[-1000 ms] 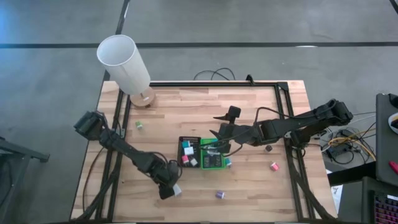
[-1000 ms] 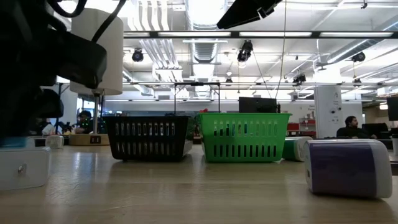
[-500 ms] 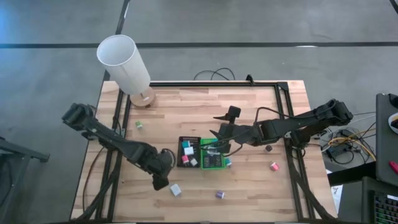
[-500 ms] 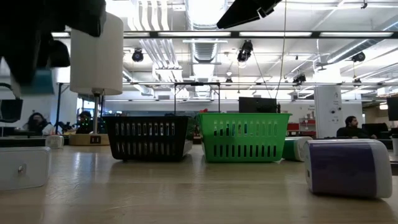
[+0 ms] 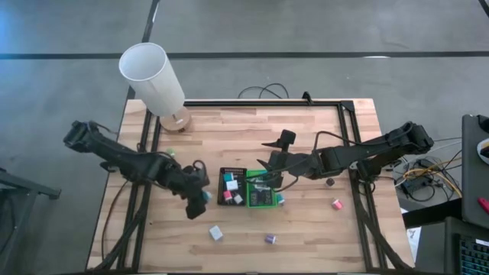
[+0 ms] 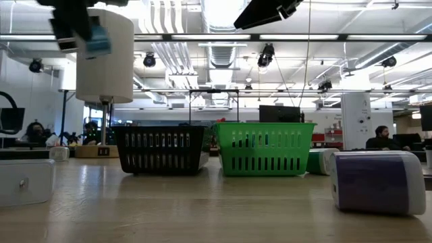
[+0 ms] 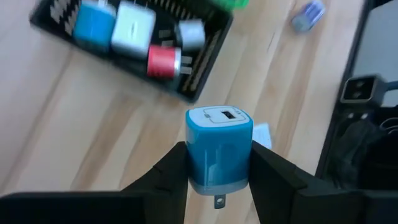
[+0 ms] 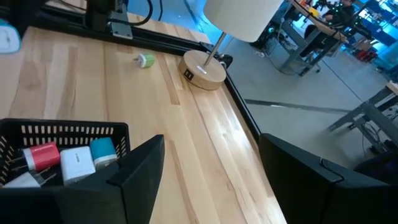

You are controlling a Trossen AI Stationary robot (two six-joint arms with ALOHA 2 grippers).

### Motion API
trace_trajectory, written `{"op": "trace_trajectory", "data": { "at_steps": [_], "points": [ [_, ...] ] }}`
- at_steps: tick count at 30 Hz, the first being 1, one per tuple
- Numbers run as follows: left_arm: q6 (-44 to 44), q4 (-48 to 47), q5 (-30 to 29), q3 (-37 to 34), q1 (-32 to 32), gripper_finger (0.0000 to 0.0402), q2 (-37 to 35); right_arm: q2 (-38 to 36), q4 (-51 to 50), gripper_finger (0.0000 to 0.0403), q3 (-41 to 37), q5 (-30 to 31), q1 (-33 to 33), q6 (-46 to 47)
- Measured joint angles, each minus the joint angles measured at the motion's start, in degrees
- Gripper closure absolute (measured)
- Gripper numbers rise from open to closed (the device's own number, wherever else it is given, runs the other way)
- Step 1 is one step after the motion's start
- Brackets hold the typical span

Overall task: Pick & Place Office items
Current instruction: Put the blue white charger adapter into the black bin

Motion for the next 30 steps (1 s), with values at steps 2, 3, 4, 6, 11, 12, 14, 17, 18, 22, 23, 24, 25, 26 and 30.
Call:
{"op": "trace_trajectory", "data": {
  "at_steps": [2, 3, 4, 6, 11, 12, 14, 17, 18, 22, 23, 24, 25, 26, 30],
  "points": [
    [2.0, 1.8, 0.1, 0.0, 1.3, 0.0270, 0.0, 0.0, 0.2, 0.0142, 0.0, 0.0, 0.0, 0.0],
    [3.0, 2.6, 0.2, 0.0, 2.0, 0.0270, 0.2, 0.0, 0.2, 0.0142, 0.0, 0.0, 0.0, 0.1],
    [4.0, 3.5, 0.2, 0.0, 2.7, 0.0270, 0.5, 0.0, 0.2, 0.0142, 0.0, 0.0, 0.0, 0.3],
    [6.2, 5.0, 0.5, 0.0, 4.2, 0.0270, 1.1, 0.0, 0.4, 0.0142, 0.0, 0.0, 0.0, 0.3],
    [11.2, 6.4, 0.6, 0.0, 7.5, 0.0270, 3.4, 0.0, 0.6, 0.0142, 0.0, 0.0, 0.0, 0.5],
    [12.1, 6.9, 0.6, 0.0, 8.1, 0.0270, 3.8, 0.0, 0.6, 0.0142, 0.0, 0.0, 0.0, 0.5],
    [13.5, 7.4, 0.6, 0.0, 9.2, 0.0270, 5.0, 0.0, 0.6, 0.0142, 0.0, 0.0, 0.0, 0.5],
    [15.4, 9.0, 0.7, 0.0, 10.4, 0.0270, 6.5, 0.0, 0.7, 0.0143, 0.0, 0.0, 0.0, 0.5],
    [16.0, 9.0, 0.7, 0.0, 10.7, 0.0270, 7.0, 0.0, 0.8, 0.0143, 0.0, 0.0, 0.0, 0.5],
    [18.1, 9.8, 0.9, 0.0, 12.0, 0.0270, 9.6, 0.0, 1.1, 0.0142, 0.0, 0.0, 0.0, 0.5],
    [18.6, 10.4, 0.9, 0.0, 12.3, 0.0270, 10.2, 0.0, 1.3, 0.0142, 0.0, 0.0, 0.0, 0.5],
    [19.2, 11.1, 0.9, 0.0, 12.5, 0.0270, 11.0, 0.0, 1.3, 0.0142, 0.0, 0.0, 0.0, 0.5],
    [19.9, 11.9, 0.9, 0.0, 12.8, 0.0270, 11.7, 0.0, 1.3, 0.0142, 0.0, 0.0, 0.0, 0.5],
    [20.5, 12.7, 0.9, 0.0, 12.9, 0.0270, 12.5, 0.0, 1.4, 0.0142, 0.0, 0.0, 0.0, 0.5],
    [22.4, 15.8, 0.9, 0.0, 13.6, 0.0270, 14.8, 0.0, 1.5, 0.0142, 0.0, 0.0, 0.0, 0.4]
  ]
}}
